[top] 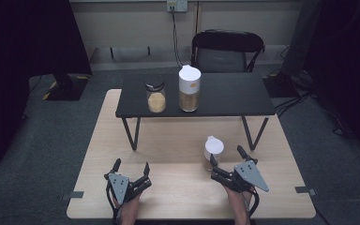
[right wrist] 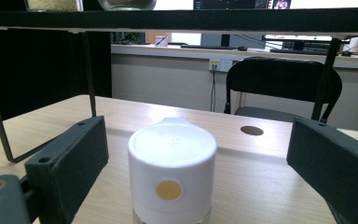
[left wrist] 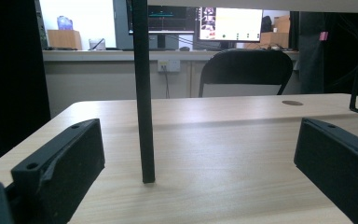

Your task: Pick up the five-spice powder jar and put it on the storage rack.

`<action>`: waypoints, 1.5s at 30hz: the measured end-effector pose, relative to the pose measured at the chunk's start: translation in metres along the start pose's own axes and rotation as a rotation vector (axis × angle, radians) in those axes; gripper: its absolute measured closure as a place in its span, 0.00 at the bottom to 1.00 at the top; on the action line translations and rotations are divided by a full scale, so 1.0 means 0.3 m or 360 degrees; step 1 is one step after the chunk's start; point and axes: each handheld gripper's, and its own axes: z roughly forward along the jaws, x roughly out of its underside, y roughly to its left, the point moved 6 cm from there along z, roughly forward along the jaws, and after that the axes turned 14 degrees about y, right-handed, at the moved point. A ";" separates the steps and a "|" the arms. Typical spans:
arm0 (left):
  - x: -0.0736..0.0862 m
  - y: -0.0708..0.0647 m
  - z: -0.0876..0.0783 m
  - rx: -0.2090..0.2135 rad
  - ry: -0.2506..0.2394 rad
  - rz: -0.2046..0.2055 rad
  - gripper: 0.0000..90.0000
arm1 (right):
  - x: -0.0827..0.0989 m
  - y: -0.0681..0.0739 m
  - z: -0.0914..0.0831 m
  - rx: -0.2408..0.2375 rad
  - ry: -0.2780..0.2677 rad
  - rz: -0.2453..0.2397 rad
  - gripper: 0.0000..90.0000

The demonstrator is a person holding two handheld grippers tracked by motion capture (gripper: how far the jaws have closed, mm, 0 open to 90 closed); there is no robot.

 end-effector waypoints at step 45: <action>0.000 0.000 0.000 -0.0003 0.0000 -0.0001 0.01 | 0.086 0.032 0.169 -0.0082 0.0098 -0.0017 0.26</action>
